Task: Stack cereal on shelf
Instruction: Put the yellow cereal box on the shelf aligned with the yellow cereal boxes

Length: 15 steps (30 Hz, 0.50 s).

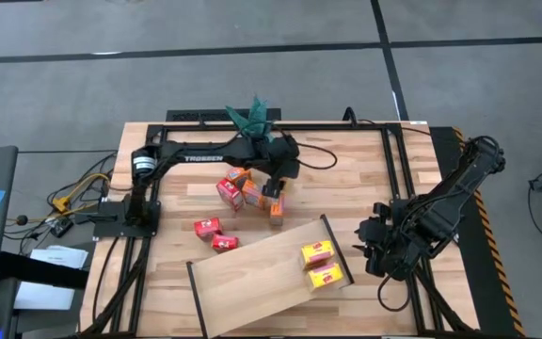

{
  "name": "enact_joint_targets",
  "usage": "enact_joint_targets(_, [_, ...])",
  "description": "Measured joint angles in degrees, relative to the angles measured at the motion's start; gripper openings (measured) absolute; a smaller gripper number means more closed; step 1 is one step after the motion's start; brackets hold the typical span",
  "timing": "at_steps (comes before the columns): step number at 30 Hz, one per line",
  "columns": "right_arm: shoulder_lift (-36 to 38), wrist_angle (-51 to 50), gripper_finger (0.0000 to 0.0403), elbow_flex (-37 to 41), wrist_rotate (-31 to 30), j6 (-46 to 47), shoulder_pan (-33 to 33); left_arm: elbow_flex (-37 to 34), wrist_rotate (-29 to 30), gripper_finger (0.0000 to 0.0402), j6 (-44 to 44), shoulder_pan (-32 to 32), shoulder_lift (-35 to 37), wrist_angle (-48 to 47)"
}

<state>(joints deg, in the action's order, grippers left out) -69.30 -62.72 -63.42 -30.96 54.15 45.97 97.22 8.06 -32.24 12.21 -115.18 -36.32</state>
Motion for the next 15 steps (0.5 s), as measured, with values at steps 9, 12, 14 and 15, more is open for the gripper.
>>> enact_joint_targets(9, [-0.02,0.04,0.0195,0.0,-0.11,0.0,0.14,-0.07,8.74,0.0267,-8.46,-2.86,-0.02,0.92])
enact_joint_targets(12, [-0.02,0.12,0.0195,0.0,-0.1,-0.01,0.14,-0.09,8.74,0.0267,-9.06,-2.89,-0.02,1.09])
enact_joint_targets(14, [-0.02,0.13,0.0197,0.0,-0.11,-0.02,0.14,-0.09,8.75,0.0264,-9.04,-2.79,-0.02,1.66])
enact_joint_targets(15, [-0.02,0.13,0.0198,0.0,-0.09,-0.02,0.15,-0.09,8.83,0.0262,-9.1,-2.55,-0.02,1.87])
